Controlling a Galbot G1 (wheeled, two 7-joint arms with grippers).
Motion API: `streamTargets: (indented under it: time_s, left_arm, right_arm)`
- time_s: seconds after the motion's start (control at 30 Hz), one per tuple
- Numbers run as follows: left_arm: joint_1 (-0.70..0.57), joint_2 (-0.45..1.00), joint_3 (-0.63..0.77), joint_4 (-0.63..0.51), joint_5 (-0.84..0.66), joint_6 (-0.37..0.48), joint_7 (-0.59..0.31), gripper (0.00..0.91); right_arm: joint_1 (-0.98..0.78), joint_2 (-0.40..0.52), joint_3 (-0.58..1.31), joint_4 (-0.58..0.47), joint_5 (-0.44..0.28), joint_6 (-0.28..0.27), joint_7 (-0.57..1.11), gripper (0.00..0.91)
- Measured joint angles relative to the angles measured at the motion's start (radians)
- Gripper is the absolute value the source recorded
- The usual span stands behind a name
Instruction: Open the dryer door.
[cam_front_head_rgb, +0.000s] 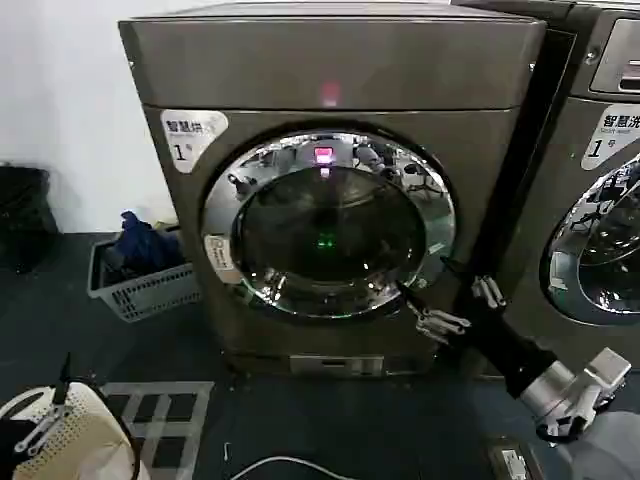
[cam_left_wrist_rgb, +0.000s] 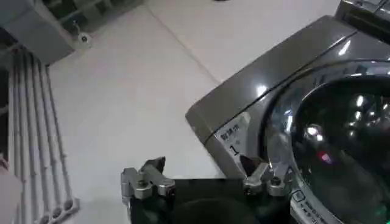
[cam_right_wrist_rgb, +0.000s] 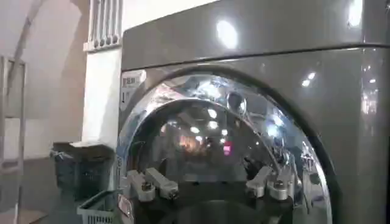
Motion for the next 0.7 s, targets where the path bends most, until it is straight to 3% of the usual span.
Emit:
streamTargets:
  time_s: [0.43, 0.7]
  left_arm:
    - [0.011, -0.016, 0.020, -0.017, 0.007, 0.005, 0.011, 0.907]
    - [0.010, -0.027, 0.027, -0.022, 0.019, 0.005, 0.015, 0.907]
  right_arm:
    - [0.085, -0.025, -0.127, -0.125, -0.127, 0.146, -0.033, 0.907]
    - [0.167, -0.029, -0.266, -0.225, -0.162, 0.186, -0.035, 0.907]
